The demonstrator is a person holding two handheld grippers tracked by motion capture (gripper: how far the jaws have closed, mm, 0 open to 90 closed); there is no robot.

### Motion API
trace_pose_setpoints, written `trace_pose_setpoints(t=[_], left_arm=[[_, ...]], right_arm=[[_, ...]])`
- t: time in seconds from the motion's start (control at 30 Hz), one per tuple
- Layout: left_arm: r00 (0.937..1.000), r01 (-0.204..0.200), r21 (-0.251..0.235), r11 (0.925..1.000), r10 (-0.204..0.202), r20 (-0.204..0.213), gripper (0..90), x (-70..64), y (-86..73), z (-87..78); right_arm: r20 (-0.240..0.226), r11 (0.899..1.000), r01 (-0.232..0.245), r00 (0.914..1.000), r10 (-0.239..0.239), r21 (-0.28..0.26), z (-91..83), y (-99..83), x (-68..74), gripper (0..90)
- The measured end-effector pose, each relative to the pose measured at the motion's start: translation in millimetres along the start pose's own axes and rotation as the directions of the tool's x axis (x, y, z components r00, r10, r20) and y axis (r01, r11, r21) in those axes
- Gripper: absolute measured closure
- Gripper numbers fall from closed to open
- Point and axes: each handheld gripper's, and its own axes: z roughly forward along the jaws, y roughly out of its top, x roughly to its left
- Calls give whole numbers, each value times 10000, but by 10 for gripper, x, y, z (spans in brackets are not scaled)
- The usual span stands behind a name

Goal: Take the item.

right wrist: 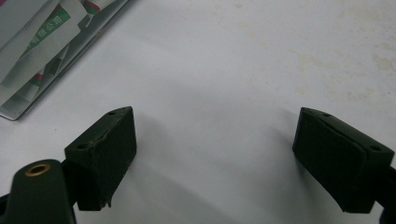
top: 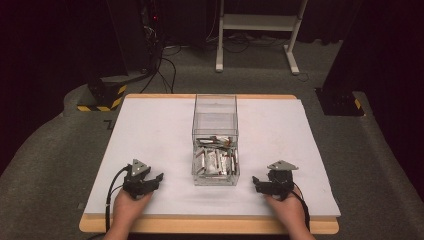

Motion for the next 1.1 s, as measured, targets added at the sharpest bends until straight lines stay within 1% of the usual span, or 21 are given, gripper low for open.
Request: trace_pose_setpoints(t=[0.13, 0.23, 0.27, 0.3, 0.37, 0.53, 0.57, 0.67, 0.7, 0.73, 0.93, 1.0, 1.07, 1.1], left_arm=[[10000, 28, 9, 10000, -28, 51, 404, 2, 2, 1], [9999, 72, 25, 10000, -73, 157, 392, 10, 3, -1], [9999, 67, 30, 10000, -68, 158, 392, 9, 4, -1], [9999, -56, 61, 10000, 56, 87, 390, -1, 7, 1], [10000, -79, 70, 9999, 78, 58, 390, -6, 8, 1], [9999, -103, 64, 9999, 102, 19, 393, -12, 7, -6], [9999, -106, 10, 9999, 106, -5, 395, -15, 8, -10], [9999, -126, -24, 9999, 126, 24, 396, -9, 10, -20], [9998, -152, -91, 9998, 153, 94, 427, -11, 8, -34], [9998, -152, -91, 9998, 153, 94, 433, -11, 8, -34], [9998, -110, -137, 9998, 113, 188, 425, -26, 19, -65], [9997, -77, -244, 9997, 83, 228, 425, -35, 29, -80], [9996, -126, -349, 9993, 134, 229, 427, -43, 34, -99], [9996, -132, -468, 9988, 143, 250, 442, -50, 32, -113]], right_arm=[[-14, 10000, -56, 10000, 56, 11, -1, -1, 2, 132], [12, 10000, 32, 10000, -32, -11, 1, 0, 1, 131], [11, 10000, 30, 10000, -30, -11, 1, 0, 0, 132], [-4, 10000, -43, 10000, 43, 4, -1, -2, 3, 132], [6, 10000, 28, 10000, -28, -24, 0, -2, 0, 132], [10, 10000, 40, 10000, -40, -29, 1, -3, -1, 132], [4, 10000, -25, 10000, 25, -9, -1, -3, 3, 132], [3, 10000, -28, 10000, 28, -5, -1, -3, 3, 132], [-1, 10000, -28, 10000, 28, -5, -1, -3, 2, 132], [-1, 10000, -28, 10000, 28, -5, -1, -3, 2, 132], [0, 10000, -17, 10000, 17, -11, -1, -3, 1, 133], [-1, 10000, -20, 10000, 20, -13, -1, -3, 0, 132], [-2, 10000, -19, 10000, 19, -15, 0, -3, 0, 132], [-6, 10000, -26, 10000, 26, -12, -1, -3, 0, 132]])
